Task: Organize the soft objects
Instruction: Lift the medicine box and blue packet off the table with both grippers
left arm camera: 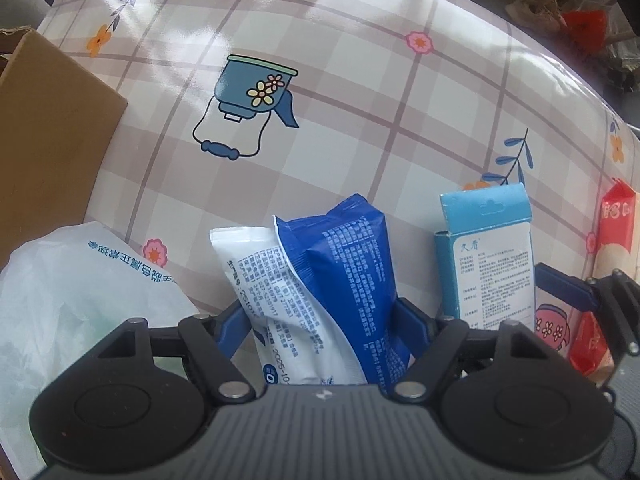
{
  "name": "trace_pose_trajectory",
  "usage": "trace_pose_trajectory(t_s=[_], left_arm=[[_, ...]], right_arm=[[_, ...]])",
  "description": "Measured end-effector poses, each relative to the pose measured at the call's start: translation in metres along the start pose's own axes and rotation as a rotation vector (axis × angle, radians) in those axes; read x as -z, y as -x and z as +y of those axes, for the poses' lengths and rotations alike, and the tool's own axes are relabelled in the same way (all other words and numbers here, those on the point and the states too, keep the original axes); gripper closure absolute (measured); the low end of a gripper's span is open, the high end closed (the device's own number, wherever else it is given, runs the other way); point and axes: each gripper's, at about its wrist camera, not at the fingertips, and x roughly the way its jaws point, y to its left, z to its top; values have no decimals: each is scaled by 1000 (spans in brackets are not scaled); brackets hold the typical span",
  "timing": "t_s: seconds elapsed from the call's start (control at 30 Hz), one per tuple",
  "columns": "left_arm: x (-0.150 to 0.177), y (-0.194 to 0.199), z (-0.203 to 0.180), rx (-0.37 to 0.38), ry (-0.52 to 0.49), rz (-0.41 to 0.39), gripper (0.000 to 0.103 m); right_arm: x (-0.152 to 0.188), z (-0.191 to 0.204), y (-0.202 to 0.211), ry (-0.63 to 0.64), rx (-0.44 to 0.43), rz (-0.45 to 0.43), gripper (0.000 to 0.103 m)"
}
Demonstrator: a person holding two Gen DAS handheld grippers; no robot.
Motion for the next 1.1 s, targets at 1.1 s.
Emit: trace_pose_trajectory(t_s=[1.1], left_arm=[[-9,-13,-36,-84,-72,17,17]], right_arm=[[19,11,-18,58,160,47,25]])
